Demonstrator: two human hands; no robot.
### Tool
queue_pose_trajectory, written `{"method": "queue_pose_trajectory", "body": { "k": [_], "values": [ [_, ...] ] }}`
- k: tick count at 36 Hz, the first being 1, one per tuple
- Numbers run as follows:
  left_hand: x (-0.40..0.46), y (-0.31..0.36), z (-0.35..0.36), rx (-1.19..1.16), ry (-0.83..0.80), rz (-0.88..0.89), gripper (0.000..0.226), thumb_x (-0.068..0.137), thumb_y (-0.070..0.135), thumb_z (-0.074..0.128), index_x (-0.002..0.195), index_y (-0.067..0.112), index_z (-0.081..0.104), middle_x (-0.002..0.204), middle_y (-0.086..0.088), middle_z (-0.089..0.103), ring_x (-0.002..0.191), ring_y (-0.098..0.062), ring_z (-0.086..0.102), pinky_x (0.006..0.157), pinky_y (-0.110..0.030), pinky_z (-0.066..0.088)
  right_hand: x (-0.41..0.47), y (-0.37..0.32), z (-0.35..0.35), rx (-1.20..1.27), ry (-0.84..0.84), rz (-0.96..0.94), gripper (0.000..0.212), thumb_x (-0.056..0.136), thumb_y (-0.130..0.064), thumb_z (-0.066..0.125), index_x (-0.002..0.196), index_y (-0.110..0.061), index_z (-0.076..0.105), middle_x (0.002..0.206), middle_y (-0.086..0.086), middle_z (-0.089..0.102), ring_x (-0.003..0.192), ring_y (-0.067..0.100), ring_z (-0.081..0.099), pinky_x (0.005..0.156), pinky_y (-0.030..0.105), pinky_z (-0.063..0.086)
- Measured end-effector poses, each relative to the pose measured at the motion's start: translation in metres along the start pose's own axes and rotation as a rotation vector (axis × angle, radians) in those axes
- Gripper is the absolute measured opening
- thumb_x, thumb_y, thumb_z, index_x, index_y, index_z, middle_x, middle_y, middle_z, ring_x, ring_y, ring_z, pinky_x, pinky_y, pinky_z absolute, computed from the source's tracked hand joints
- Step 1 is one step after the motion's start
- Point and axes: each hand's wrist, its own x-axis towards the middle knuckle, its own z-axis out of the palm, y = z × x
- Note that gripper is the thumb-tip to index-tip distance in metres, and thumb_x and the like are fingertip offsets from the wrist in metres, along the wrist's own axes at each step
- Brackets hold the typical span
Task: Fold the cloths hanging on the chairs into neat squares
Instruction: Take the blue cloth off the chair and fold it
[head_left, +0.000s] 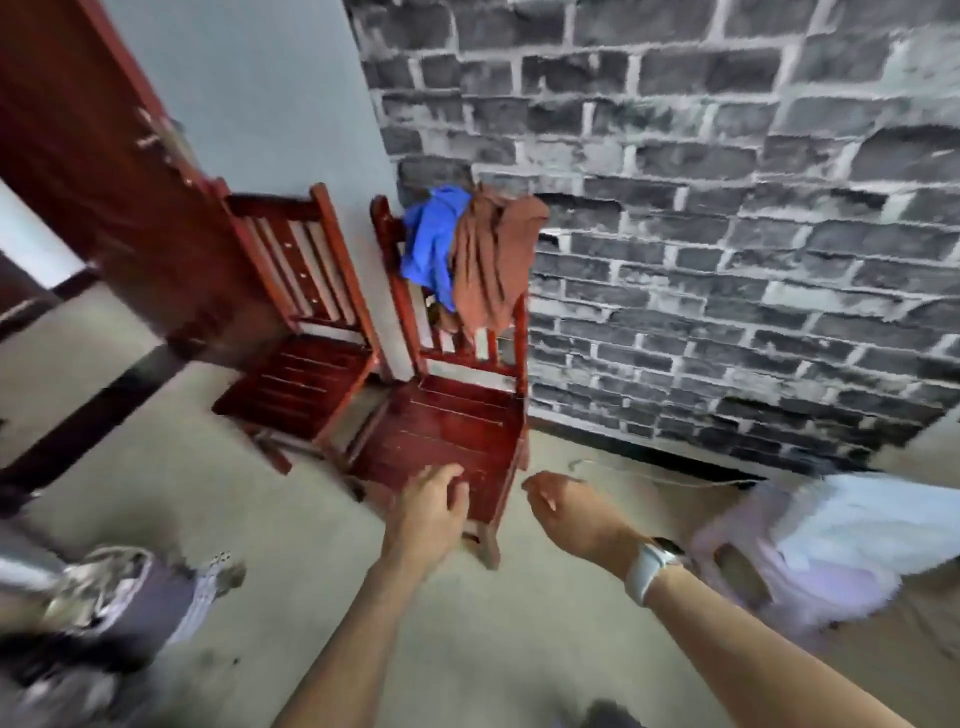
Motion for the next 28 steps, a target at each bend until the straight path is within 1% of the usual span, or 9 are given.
{"method": "queue_pose_trajectory", "body": {
  "k": [4, 7, 13, 15, 17, 20, 24, 27, 28],
  "values": [
    [0.021, -0.048, -0.035, 0.017, 0.065, -0.094, 0.034, 0.093, 0.024, 0.045, 0.123, 0.013, 0.055, 0.125, -0.006, 0.056, 0.117, -0.022, 0.05, 0.099, -0.032, 0.038, 0.055, -0.047, 0.019, 0.003, -0.095, -0.103, 0.032, 0.095, -0.021, 0.036, 0.118, -0.021, 0.057, 0.123, -0.001, 0.06, 0.11, 0.021, 0.057, 0.095, 0.031, 0.044],
    [0.049, -0.071, -0.056, 0.018, 0.093, -0.139, 0.035, 0.094, 0.024, 0.042, 0.126, 0.013, 0.052, 0.128, -0.005, 0.054, 0.12, -0.02, 0.047, 0.1, -0.031, 0.036, 0.1, -0.071, 0.027, -0.012, -0.125, -0.17, 0.032, 0.094, -0.021, 0.038, 0.118, -0.018, 0.058, 0.125, -0.001, 0.06, 0.111, 0.02, 0.057, 0.095, 0.03, 0.044],
    [0.137, -0.108, -0.093, 0.035, 0.136, -0.133, 0.035, 0.094, 0.023, 0.042, 0.125, 0.011, 0.054, 0.124, -0.008, 0.055, 0.115, -0.022, 0.05, 0.099, -0.033, 0.039, 0.206, -0.107, 0.029, 0.019, -0.086, -0.235, 0.031, 0.094, -0.016, 0.041, 0.118, -0.014, 0.06, 0.124, 0.002, 0.061, 0.112, 0.021, 0.057, 0.097, 0.031, 0.043],
    [0.175, -0.119, -0.105, 0.02, 0.139, -0.144, 0.033, 0.094, 0.022, 0.043, 0.122, 0.01, 0.055, 0.121, -0.009, 0.056, 0.113, -0.023, 0.051, 0.097, -0.035, 0.04, 0.247, -0.115, 0.025, 0.046, -0.016, -0.242, 0.029, 0.093, -0.015, 0.043, 0.115, -0.013, 0.062, 0.122, 0.004, 0.062, 0.112, 0.022, 0.057, 0.097, 0.031, 0.043],
    [0.21, -0.126, -0.116, 0.005, 0.154, -0.133, 0.028, 0.092, 0.019, 0.045, 0.116, 0.009, 0.058, 0.114, -0.01, 0.058, 0.108, -0.025, 0.053, 0.093, -0.035, 0.042, 0.284, -0.123, 0.014, 0.074, 0.081, -0.239, 0.026, 0.093, -0.013, 0.044, 0.109, -0.009, 0.064, 0.115, 0.009, 0.065, 0.108, 0.027, 0.059, 0.092, 0.032, 0.043],
    [0.269, -0.131, -0.133, 0.0, 0.155, -0.08, 0.031, 0.093, 0.021, 0.045, 0.121, 0.012, 0.056, 0.119, -0.005, 0.058, 0.113, -0.02, 0.052, 0.098, -0.033, 0.041, 0.346, -0.133, -0.014, 0.105, 0.257, -0.14, 0.023, 0.092, -0.011, 0.045, 0.106, -0.003, 0.062, 0.105, 0.017, 0.063, 0.102, 0.035, 0.057, 0.084, 0.035, 0.042],
    [0.346, -0.13, -0.159, -0.018, 0.158, -0.001, 0.034, 0.095, 0.022, 0.042, 0.127, 0.014, 0.051, 0.124, -0.002, 0.055, 0.117, -0.015, 0.049, 0.099, -0.025, 0.038, 0.431, -0.134, -0.061, 0.061, 0.497, -0.051, 0.027, 0.089, -0.011, 0.05, 0.112, 0.0, 0.06, 0.11, 0.024, 0.058, 0.107, 0.041, 0.05, 0.09, 0.043, 0.041],
    [0.394, -0.127, -0.17, -0.035, 0.129, 0.053, 0.034, 0.095, 0.021, 0.042, 0.127, 0.015, 0.05, 0.125, -0.001, 0.054, 0.117, -0.014, 0.049, 0.097, -0.024, 0.039, 0.48, -0.131, -0.092, -0.054, 0.672, 0.053, 0.037, 0.084, -0.023, 0.049, 0.11, 0.002, 0.06, 0.108, 0.028, 0.055, 0.102, 0.046, 0.048, 0.085, 0.049, 0.04],
    [0.408, -0.126, -0.172, -0.033, 0.112, 0.066, 0.034, 0.095, 0.022, 0.041, 0.128, 0.015, 0.049, 0.126, -0.001, 0.053, 0.117, -0.014, 0.049, 0.097, -0.025, 0.04, 0.493, -0.131, -0.101, -0.089, 0.697, 0.107, 0.042, 0.084, -0.028, 0.051, 0.113, 0.001, 0.058, 0.111, 0.027, 0.053, 0.104, 0.045, 0.046, 0.084, 0.049, 0.04]
  ]
}}
